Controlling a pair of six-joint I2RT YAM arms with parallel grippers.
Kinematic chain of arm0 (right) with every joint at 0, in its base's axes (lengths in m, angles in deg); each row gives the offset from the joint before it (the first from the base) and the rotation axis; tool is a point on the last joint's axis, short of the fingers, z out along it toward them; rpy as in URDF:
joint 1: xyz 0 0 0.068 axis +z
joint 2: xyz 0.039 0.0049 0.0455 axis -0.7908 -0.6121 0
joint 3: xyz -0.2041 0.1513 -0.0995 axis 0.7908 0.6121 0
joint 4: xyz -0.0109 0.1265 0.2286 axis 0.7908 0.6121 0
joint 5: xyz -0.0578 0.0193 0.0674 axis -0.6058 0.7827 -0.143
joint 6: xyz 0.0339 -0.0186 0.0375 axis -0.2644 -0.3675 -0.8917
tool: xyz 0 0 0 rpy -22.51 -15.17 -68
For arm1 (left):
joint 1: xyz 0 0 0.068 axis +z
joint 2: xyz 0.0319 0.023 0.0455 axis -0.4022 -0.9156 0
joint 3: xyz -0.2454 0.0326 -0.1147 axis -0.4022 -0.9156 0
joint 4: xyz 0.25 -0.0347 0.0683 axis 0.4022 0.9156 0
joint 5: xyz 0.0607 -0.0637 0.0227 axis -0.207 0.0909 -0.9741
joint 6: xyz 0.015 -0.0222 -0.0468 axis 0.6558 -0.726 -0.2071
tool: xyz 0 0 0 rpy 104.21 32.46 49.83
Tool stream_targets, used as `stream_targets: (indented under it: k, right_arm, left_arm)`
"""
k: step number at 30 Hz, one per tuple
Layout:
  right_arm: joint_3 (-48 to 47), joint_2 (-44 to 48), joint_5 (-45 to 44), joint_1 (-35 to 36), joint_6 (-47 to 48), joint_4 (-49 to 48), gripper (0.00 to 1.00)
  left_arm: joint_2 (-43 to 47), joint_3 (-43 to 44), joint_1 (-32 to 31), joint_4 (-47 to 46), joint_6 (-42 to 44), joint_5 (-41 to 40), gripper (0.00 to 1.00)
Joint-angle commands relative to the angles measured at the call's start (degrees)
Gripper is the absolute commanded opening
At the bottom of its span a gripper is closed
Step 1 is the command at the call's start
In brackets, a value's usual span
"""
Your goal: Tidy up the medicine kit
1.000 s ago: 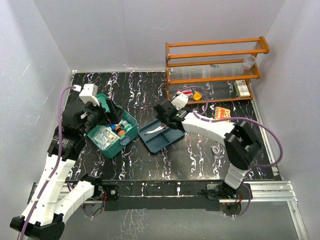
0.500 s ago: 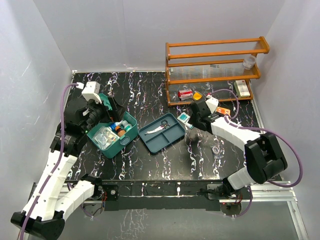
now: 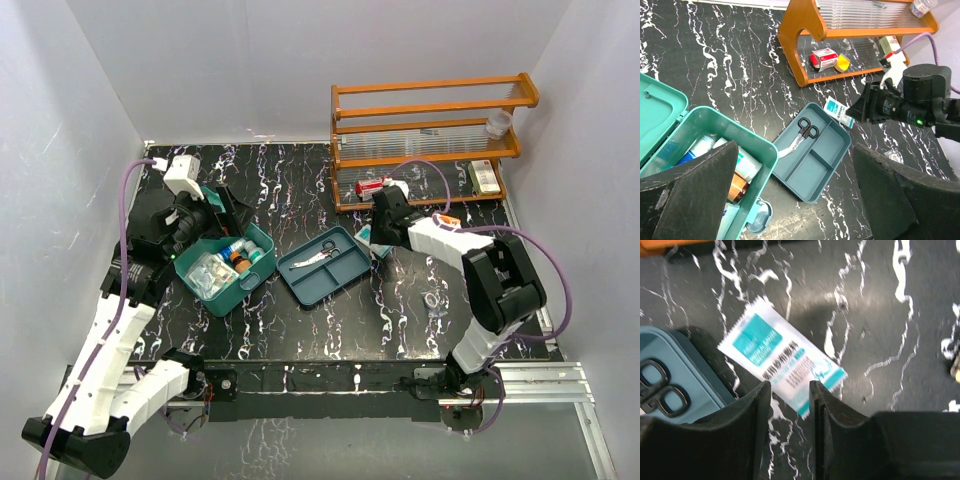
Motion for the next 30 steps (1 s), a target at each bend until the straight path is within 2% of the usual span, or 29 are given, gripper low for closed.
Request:
stream_targets:
  k: [1, 9, 15, 19, 25, 28, 30]
  right_arm:
    - [-7.09, -3.92, 0.27, -0.09, 4.62, -2.83, 0.36]
    - [-9.04, -9.7, -2.95, -0.1, 2.2, -0.11, 0.39]
    - [-8.96, -12.23, -5.17, -0.09, -0.54, 3.52, 0.37]
    - [-8.27, -12.43, -5.32, -0.16, 0.06, 4.1, 0.27]
    - [-8.0, -10.04, -8.21, -0.09, 1.86, 4.85, 0.05]
    - [-8.06, -8.54, -9.6, -0.09, 2.02, 5.6, 0.0]
    - [-7.88, -6.72, -10.27, -0.13, 2.08, 5.82, 0.0]
  left_arm:
    - [-0.32, 2.21, 0.2, -2.64, -1.32, 1.2, 0.96]
    - [-1.25, 2.91, 0.2, -3.47, -1.5, 0.7, 0.97]
    - [-1.65, 2.35, 0.2, -4.07, -1.16, 0.34, 0.97]
    - [-1.6, 1.97, 0.2, -4.34, -0.86, 0.37, 0.97]
    - [-1.43, 1.82, 0.2, -3.72, 0.06, 0.08, 0.97]
    - [-1.1, 1.36, 0.16, -3.87, 0.16, -0.01, 0.97]
    - [-0.93, 1.03, 0.19, -3.99, 0.17, -0.01, 0.97]
